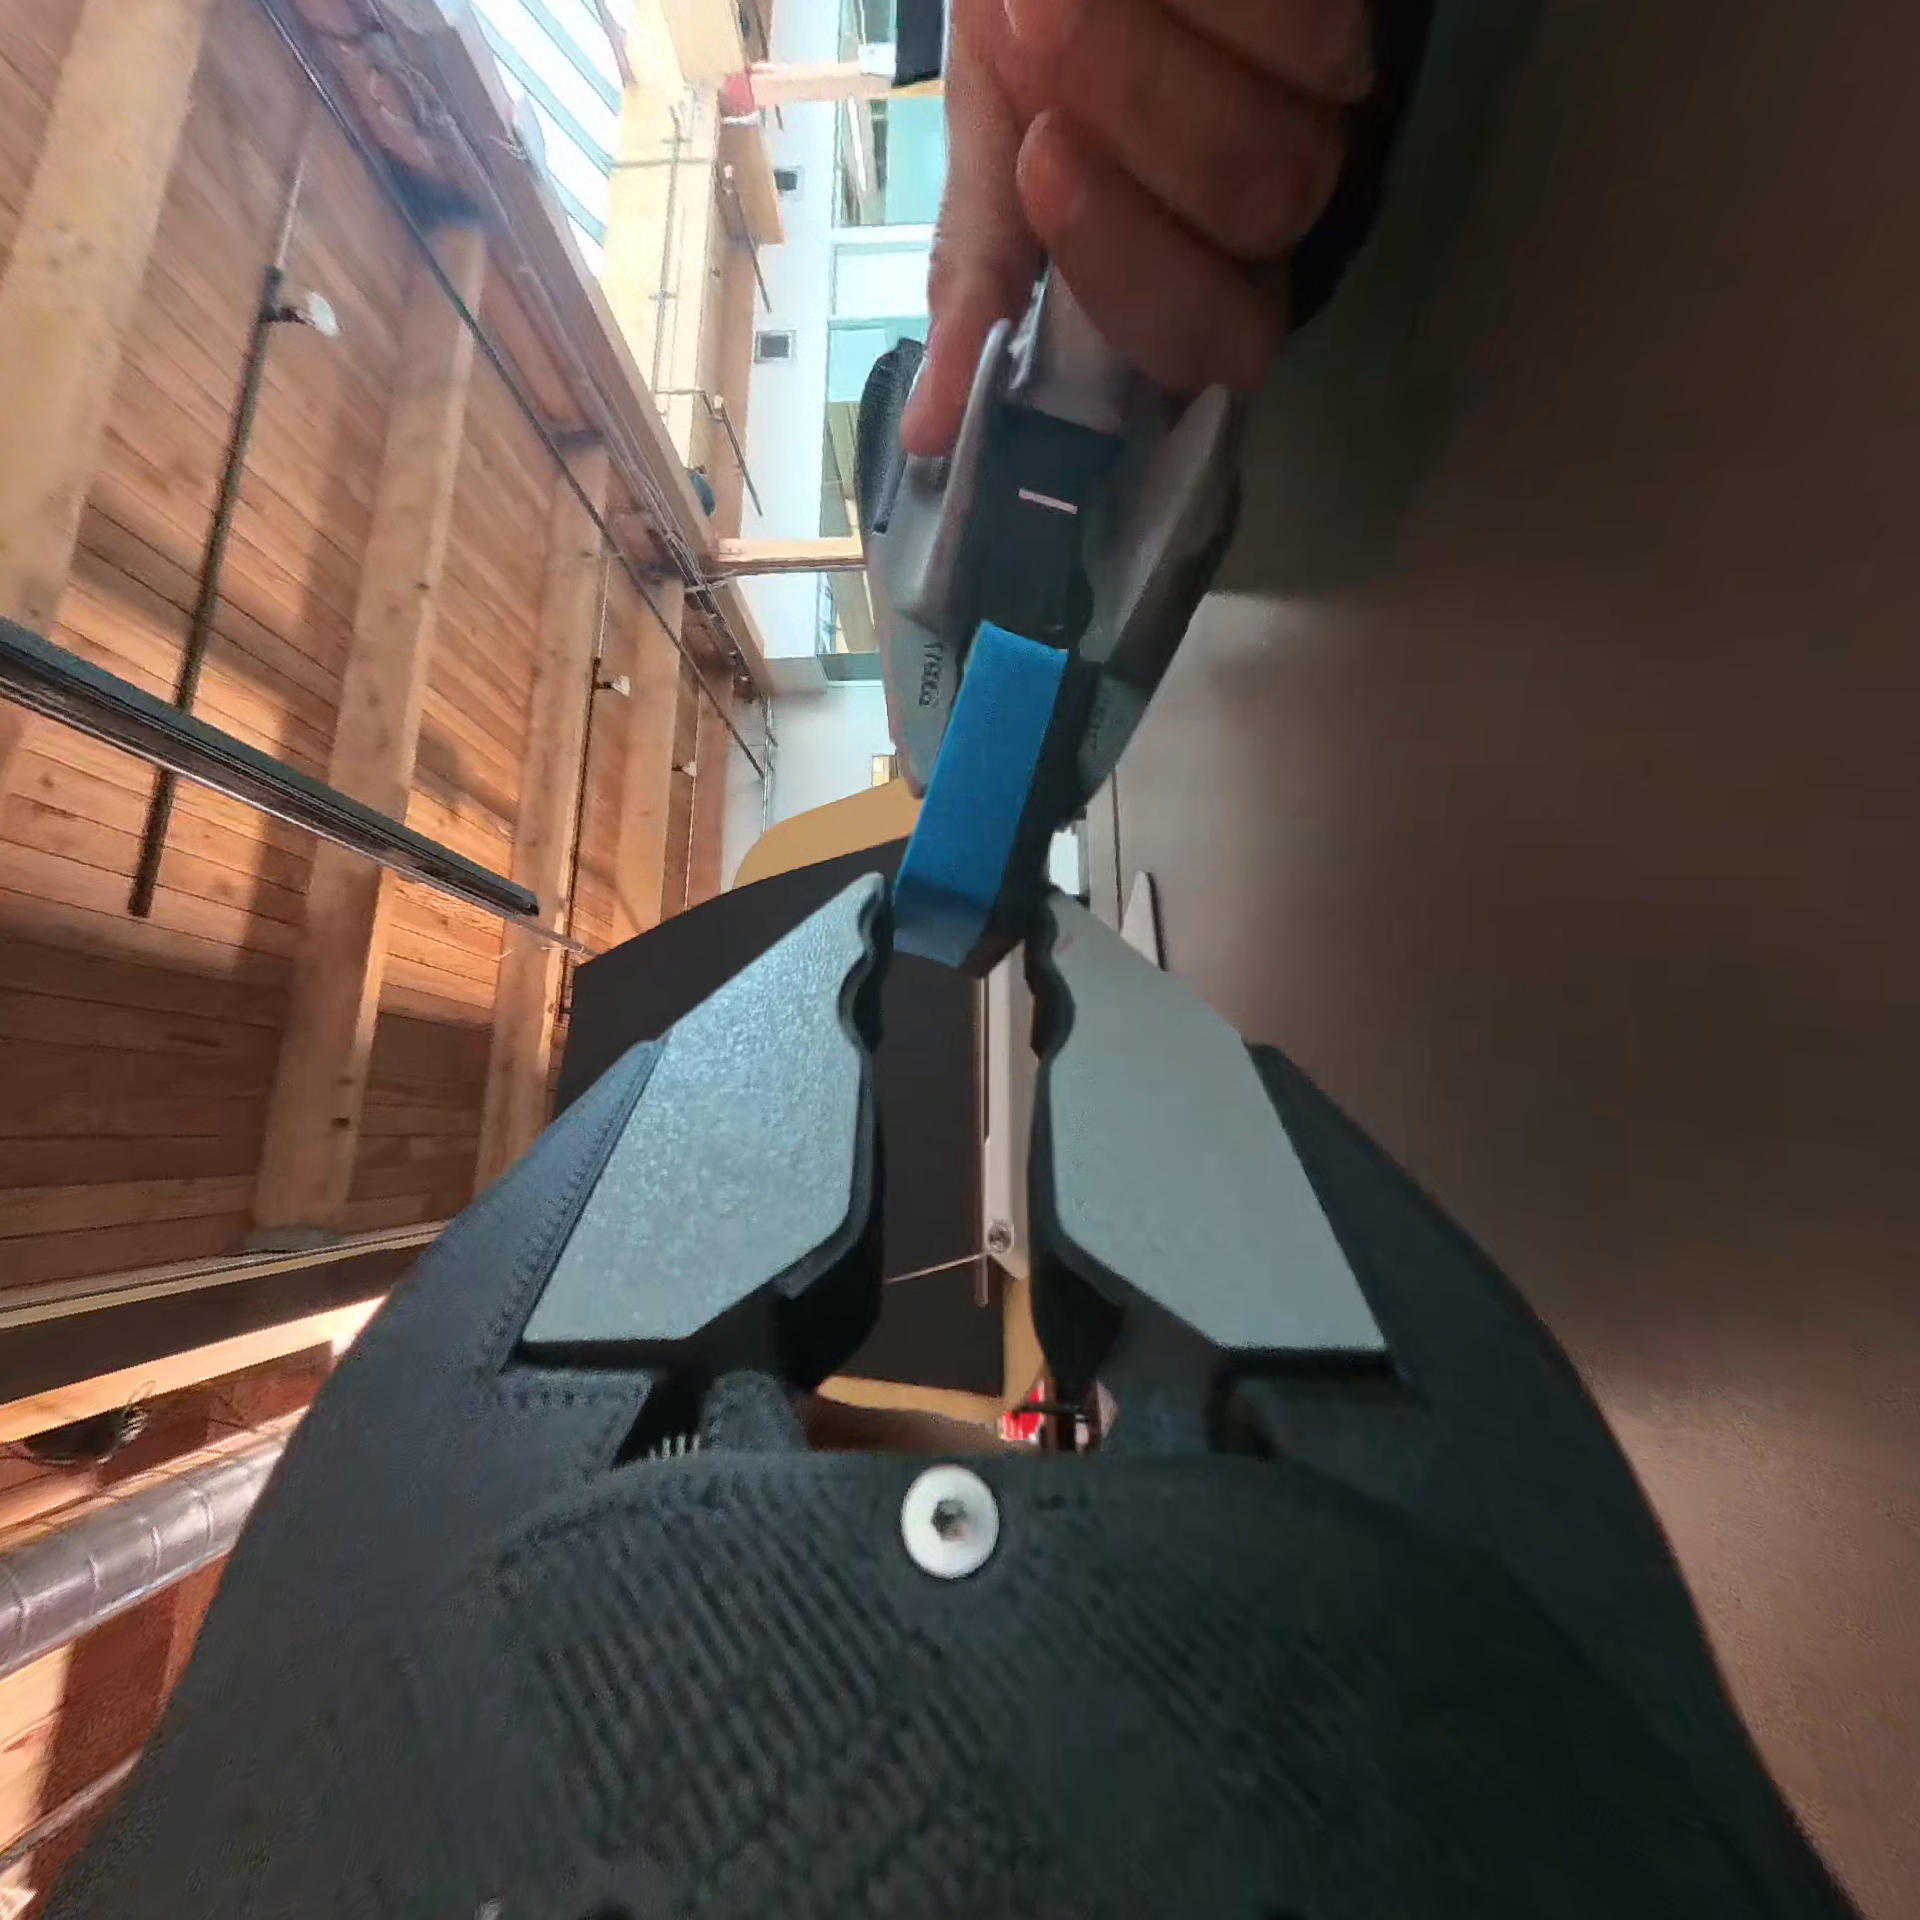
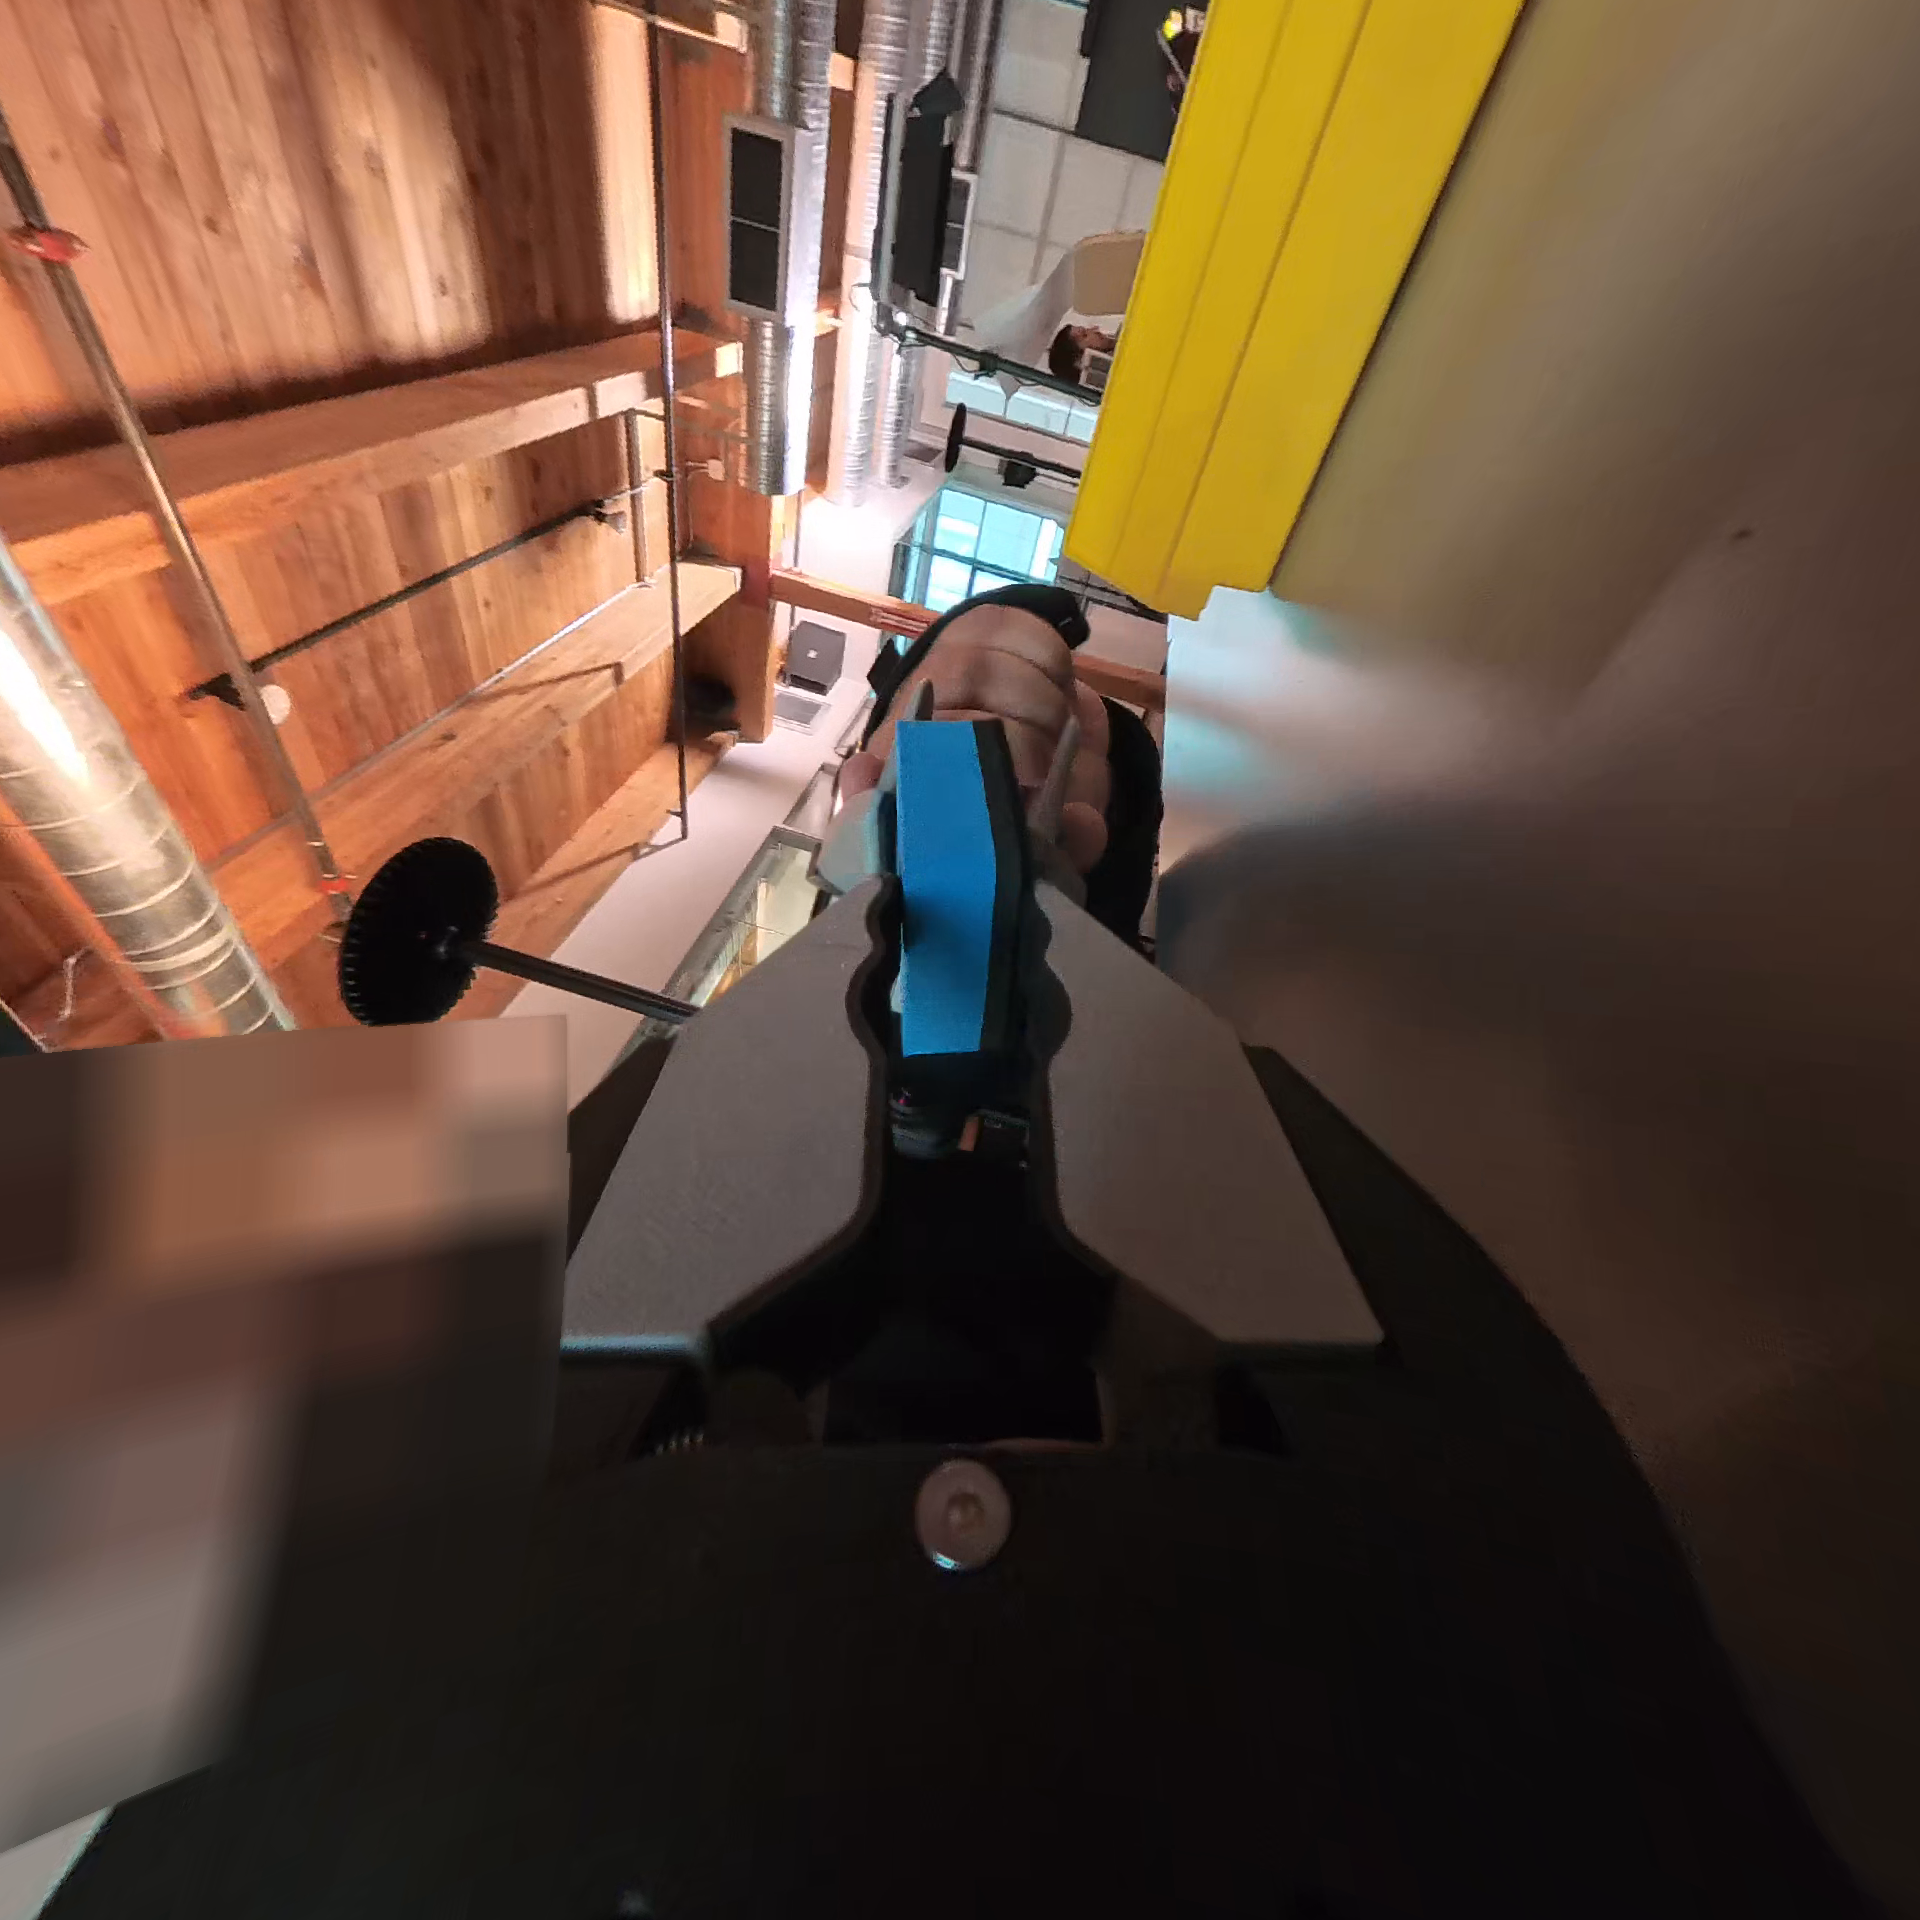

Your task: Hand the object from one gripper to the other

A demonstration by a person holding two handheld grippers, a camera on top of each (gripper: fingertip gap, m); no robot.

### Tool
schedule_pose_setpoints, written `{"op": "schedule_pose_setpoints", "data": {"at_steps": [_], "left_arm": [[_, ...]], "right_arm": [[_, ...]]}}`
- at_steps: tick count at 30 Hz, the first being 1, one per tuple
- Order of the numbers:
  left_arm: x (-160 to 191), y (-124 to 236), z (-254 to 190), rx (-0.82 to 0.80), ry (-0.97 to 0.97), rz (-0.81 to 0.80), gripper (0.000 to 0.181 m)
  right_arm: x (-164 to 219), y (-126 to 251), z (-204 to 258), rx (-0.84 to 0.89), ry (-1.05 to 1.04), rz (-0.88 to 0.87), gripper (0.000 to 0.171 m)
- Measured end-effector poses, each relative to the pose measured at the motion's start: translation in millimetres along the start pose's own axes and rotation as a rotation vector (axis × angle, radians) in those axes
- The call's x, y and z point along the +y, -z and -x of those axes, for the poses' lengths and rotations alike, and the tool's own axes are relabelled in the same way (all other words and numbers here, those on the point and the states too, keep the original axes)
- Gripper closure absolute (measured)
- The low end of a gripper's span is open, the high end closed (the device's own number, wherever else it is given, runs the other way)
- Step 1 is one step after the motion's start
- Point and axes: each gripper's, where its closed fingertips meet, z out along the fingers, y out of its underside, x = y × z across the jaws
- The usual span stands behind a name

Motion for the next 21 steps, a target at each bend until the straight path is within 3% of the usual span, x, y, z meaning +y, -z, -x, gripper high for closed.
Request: {"op": "schedule_pose_setpoints", "data": {"at_steps": [1,2,4,7,12,14,16,19,21], "left_arm": [[1,0,0,0.015,0.026,0.004,0.16],[0,0,2,0.039,0.108,0.001,0.16],[-1,-1,8,0.097,0.406,-0.027,0.161],[-5,-1,13,0.211,0.865,-0.103,0.161],[-11,-1,19,0.396,1.37,-0.198,0.161],[-11,0,21,0.458,1.519,-0.236,0.161],[-14,5,19,0.517,1.572,-0.27,0.161],[-17,8,14,0.548,1.619,-0.27,0.16],[-19,9,10,0.587,1.688,-0.262,0.16]], "right_arm": [[0,0,1,-0.007,0.006,-0.002,0.153],[-1,0,1,-0.001,0.034,-0.004,0.15],[-6,2,0,0.073,0.162,-0.016,0.119],[-19,12,10,0.203,0.446,-0.066,0.103],[6,3,48,0.127,0.778,0.021,0.099],[7,0,46,0.202,0.919,0.025,0.111],[4,0,39,0.33,1.078,0.015,0.141],[7,-4,32,0.413,1.187,0.041,0.139],[5,-3,30,0.467,1.224,0.034,0.151]]}}
